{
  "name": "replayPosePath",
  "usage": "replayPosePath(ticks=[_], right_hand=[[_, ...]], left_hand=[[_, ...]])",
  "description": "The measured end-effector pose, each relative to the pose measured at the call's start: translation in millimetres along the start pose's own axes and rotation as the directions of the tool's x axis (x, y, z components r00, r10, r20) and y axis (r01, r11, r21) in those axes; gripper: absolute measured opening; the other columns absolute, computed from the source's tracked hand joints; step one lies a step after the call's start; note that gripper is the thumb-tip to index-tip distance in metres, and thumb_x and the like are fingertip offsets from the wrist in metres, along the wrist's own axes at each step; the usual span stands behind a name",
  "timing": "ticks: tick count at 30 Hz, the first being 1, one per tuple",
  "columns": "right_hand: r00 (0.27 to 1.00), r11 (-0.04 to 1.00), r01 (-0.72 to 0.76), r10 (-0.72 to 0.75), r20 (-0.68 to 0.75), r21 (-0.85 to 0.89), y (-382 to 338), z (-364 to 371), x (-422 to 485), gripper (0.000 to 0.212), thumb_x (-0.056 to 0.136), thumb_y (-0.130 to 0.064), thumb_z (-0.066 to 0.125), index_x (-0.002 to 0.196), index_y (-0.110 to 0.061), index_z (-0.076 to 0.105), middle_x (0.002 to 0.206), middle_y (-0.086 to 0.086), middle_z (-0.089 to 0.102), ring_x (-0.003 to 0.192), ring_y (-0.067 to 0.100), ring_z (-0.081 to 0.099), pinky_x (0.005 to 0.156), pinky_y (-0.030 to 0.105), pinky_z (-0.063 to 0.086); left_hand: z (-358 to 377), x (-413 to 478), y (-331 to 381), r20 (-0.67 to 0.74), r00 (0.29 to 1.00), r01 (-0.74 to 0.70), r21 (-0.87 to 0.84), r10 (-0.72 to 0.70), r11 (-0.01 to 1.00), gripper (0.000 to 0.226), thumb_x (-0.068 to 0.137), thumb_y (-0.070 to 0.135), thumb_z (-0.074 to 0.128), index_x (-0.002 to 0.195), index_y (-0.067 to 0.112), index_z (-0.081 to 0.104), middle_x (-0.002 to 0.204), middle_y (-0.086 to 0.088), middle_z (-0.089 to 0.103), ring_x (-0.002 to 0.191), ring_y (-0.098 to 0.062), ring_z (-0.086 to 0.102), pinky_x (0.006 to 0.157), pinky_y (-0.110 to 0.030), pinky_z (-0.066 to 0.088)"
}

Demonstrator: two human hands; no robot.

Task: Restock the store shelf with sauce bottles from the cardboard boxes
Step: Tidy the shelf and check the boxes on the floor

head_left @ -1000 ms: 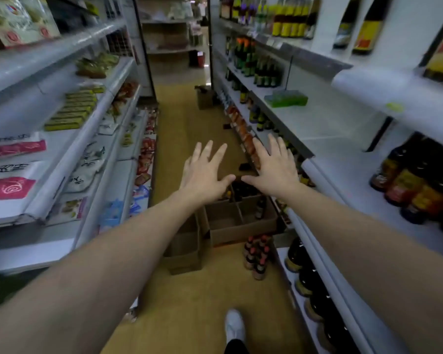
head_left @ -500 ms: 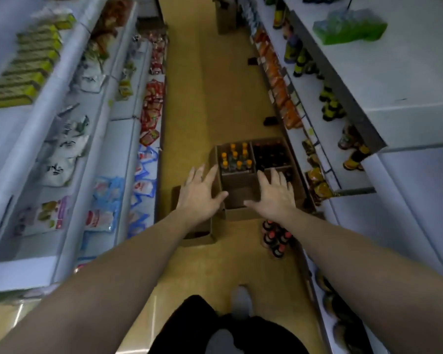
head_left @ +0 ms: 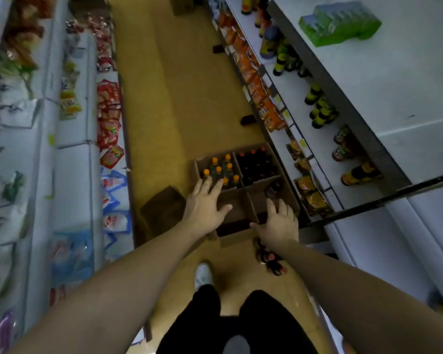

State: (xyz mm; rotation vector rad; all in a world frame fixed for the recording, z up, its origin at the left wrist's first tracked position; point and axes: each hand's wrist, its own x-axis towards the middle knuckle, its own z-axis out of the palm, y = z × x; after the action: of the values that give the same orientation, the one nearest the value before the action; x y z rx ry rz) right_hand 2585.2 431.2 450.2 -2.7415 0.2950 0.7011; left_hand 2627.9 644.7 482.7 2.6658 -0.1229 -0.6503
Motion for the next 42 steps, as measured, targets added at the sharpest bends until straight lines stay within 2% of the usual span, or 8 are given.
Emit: replayPosePath(ticks=[10,18,24,31,34,37,39,42], right_hand=[[0.983,0.971,-0.185,0.181,0.039,0.149,38,18,153,0.091,0.092,-0.060,0.064,0.161,-0.017,0.022,0.163,0.018,0.026,0.146,0.043,0.028,0.113,0.053,0.038],[0.935,0.882,-0.355,0.341,0.100,0.310,122,131,330,0.090,0.093,-0.058,0.065,0.160,-0.016,0.023,0.160,0.018,0.032,0.144,0.042,0.035,0.112,0.054,0.039],[0.889,0.740,-0.447,0.431,0.156,0.502,174,194,424,0.090,0.093,-0.055,0.067,0.163,-0.022,0.020,0.159,0.012,0.039,0.139,0.038,0.045,0.103,0.043,0.042],[0.829,0.532,-0.447,0.548,0.109,0.719,196,229,502,0.090,0.088,-0.046,0.078,0.160,-0.023,0.029,0.159,0.004,0.044,0.143,0.031,0.045,0.114,0.045,0.041],[0.793,0.420,-0.432,0.598,0.114,0.798,197,241,526,0.086,0.090,-0.045,0.076,0.160,-0.024,0.031,0.158,0.003,0.044,0.143,0.031,0.044,0.114,0.045,0.042],[0.727,0.427,-0.422,0.686,0.018,0.800,192,253,537,0.079,0.094,-0.050,0.069,0.159,-0.021,0.034,0.161,0.006,0.038,0.146,0.030,0.039,0.113,0.044,0.038],[0.684,0.437,-0.425,0.728,-0.035,0.792,187,260,541,0.079,0.095,-0.053,0.066,0.159,-0.018,0.034,0.162,0.007,0.034,0.148,0.029,0.036,0.115,0.044,0.035],[0.645,0.438,-0.439,0.762,-0.064,0.784,183,266,547,0.074,0.099,-0.053,0.060,0.158,-0.016,0.035,0.163,0.011,0.032,0.149,0.029,0.032,0.116,0.041,0.031]], left_hand=[[49,168,0,0.115,0.993,-0.011,-0.101,0.023,0.995,0.078,0.103,0.057,0.051,0.165,0.030,0.014,0.174,-0.001,0.008,0.160,-0.026,0.003,0.128,-0.044,0.015],[202,358,11,0.068,0.992,0.125,-0.393,-0.107,0.911,0.072,0.101,0.050,0.059,0.161,0.023,0.031,0.165,-0.006,0.032,0.150,-0.027,0.034,0.119,-0.043,0.037],[319,438,6,0.059,0.970,0.223,-0.595,-0.235,0.772,0.056,0.101,0.031,0.065,0.151,0.014,0.048,0.145,-0.007,0.057,0.134,-0.025,0.054,0.109,-0.048,0.049],[368,506,14,0.082,0.916,0.326,-0.721,-0.393,0.611,0.073,0.101,0.009,0.062,0.162,0.023,0.026,0.157,-0.006,0.045,0.146,-0.025,0.043,0.118,-0.043,0.041],[377,521,9,0.103,0.909,0.354,-0.702,-0.404,0.618,0.075,0.099,-0.003,0.054,0.163,0.024,0.027,0.154,-0.008,0.048,0.140,-0.027,0.049,0.111,-0.033,0.048],[383,530,-1,0.094,0.901,0.366,-0.688,-0.423,0.626,0.071,0.097,-0.003,0.057,0.160,0.019,0.033,0.151,-0.010,0.051,0.135,-0.025,0.053,0.075,0.005,0.042],[388,533,-5,0.092,0.900,0.365,-0.694,-0.427,0.620,0.070,0.097,-0.001,0.063,0.159,0.016,0.036,0.149,-0.007,0.054,0.118,-0.007,0.062,0.055,0.007,0.037],[395,537,-4,0.077,0.905,0.343,-0.715,-0.419,0.610,0.064,0.095,0.018,0.076,0.152,0.016,0.048,0.140,0.002,0.059,0.110,0.004,0.064,0.063,0.003,0.043]])
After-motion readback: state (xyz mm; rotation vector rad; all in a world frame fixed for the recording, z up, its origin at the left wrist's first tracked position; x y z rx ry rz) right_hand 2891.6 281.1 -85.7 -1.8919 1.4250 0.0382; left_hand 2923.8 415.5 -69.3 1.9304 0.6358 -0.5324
